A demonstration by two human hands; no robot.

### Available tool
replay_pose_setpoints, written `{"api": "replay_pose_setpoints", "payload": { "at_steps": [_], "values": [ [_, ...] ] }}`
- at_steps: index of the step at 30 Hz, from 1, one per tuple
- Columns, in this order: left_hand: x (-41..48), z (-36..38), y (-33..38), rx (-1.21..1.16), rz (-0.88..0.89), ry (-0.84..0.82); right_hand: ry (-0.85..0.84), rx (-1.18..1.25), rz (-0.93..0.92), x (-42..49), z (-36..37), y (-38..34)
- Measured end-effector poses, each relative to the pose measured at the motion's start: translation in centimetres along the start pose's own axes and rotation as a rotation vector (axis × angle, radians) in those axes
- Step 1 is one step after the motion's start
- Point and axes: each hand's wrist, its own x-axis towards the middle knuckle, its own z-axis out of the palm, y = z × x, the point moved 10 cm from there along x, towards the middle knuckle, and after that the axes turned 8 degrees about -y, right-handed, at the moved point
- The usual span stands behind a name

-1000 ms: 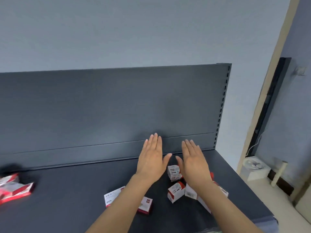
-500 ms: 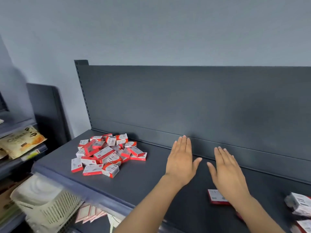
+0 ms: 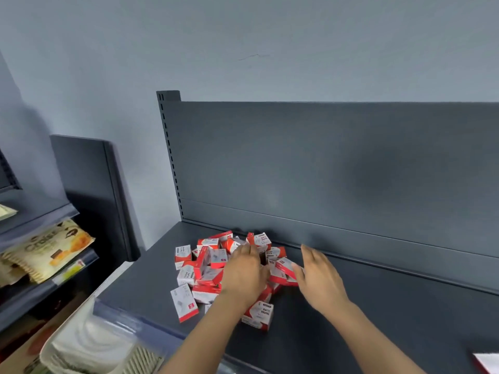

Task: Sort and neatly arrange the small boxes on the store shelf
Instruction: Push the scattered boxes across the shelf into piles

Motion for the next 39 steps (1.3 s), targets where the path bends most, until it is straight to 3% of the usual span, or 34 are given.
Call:
{"api": "replay_pose_setpoints", "payload": {
  "at_steps": [9, 13, 19, 28, 39],
  "values": [
    [1.0, 2.0, -1.8, 0.324, 0.000, -0.147, -0.146, 0.026, 0.079, 2.7, 4.1, -0.4],
    [1.4, 2.0, -1.7, 0.187, 0.003, -0.136, -0.137, 0.033, 0.067, 3.0, 4.2, -0.5],
    [1.4, -0.8, 1.3, -0.015, 0.070, 0.015, -0.057, 0.089, 0.072, 1.7, 2.4, 0.7],
    [1.0, -1.2, 16.1, -0.033, 0.289, 0.025, 0.157, 0.149, 0.169, -4.8, -5.1, 11.3],
    [-4.1, 5.6, 36.5, -0.037, 0.455, -0.107, 0.121, 0.095, 0.322, -16.3, -9.1, 29.4]
  ]
}}
